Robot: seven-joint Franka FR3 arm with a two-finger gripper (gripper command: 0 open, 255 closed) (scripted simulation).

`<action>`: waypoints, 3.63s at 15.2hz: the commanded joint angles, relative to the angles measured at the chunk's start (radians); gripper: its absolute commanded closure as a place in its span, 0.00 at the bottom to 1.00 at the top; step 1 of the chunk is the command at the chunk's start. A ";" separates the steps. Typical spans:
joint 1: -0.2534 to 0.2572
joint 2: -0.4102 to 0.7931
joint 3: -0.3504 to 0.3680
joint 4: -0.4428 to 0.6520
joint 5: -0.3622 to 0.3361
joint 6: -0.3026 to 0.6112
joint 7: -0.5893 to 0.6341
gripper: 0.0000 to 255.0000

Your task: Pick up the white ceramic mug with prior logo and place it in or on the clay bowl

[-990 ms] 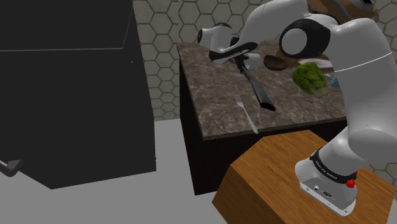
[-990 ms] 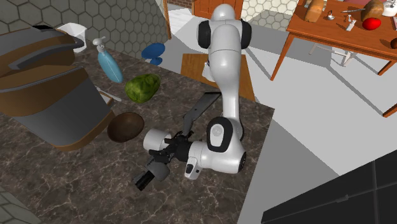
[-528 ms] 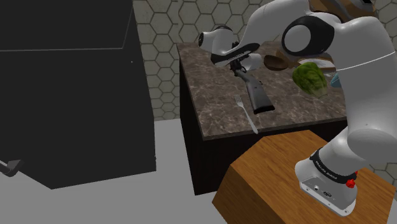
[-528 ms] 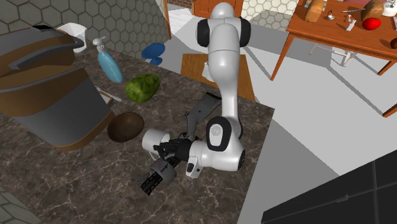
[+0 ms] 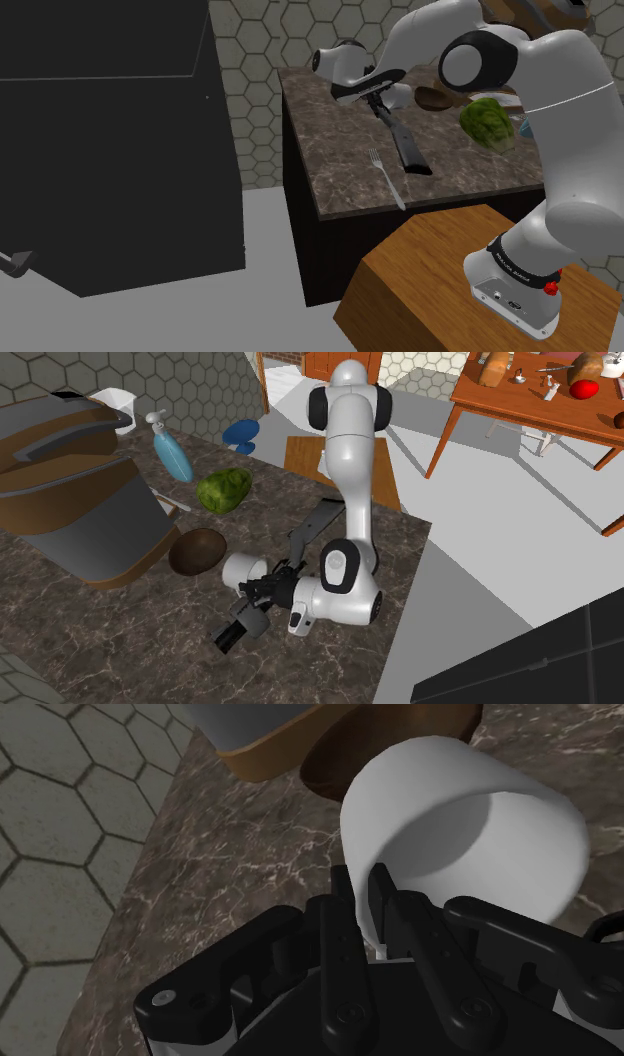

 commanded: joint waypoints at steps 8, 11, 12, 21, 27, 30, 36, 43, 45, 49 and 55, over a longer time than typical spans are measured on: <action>-0.001 -0.058 0.002 -0.001 0.001 -0.019 -0.056 1.00; 0.000 -0.079 0.002 0.000 0.001 -0.030 -0.076 1.00; 0.001 -0.085 0.002 0.002 0.001 -0.033 -0.083 1.00; 0.005 -0.137 0.000 0.023 0.000 -0.066 -0.149 1.00; -0.092 -0.233 -0.030 -0.123 -0.031 0.062 -0.149 1.00; -0.139 -0.265 -0.049 -0.171 -0.049 0.124 -0.157 1.00; -0.219 -0.298 -0.083 -0.217 -0.079 0.229 -0.179 1.00; -0.220 -0.255 -0.085 -0.234 -0.089 0.250 -0.123 1.00; -0.220 -0.242 -0.086 -0.237 -0.092 0.256 -0.107 1.00; -0.221 -0.213 -0.087 -0.240 -0.097 0.268 -0.077 1.00; -0.221 -0.191 -0.088 -0.239 -0.101 0.275 -0.056 1.00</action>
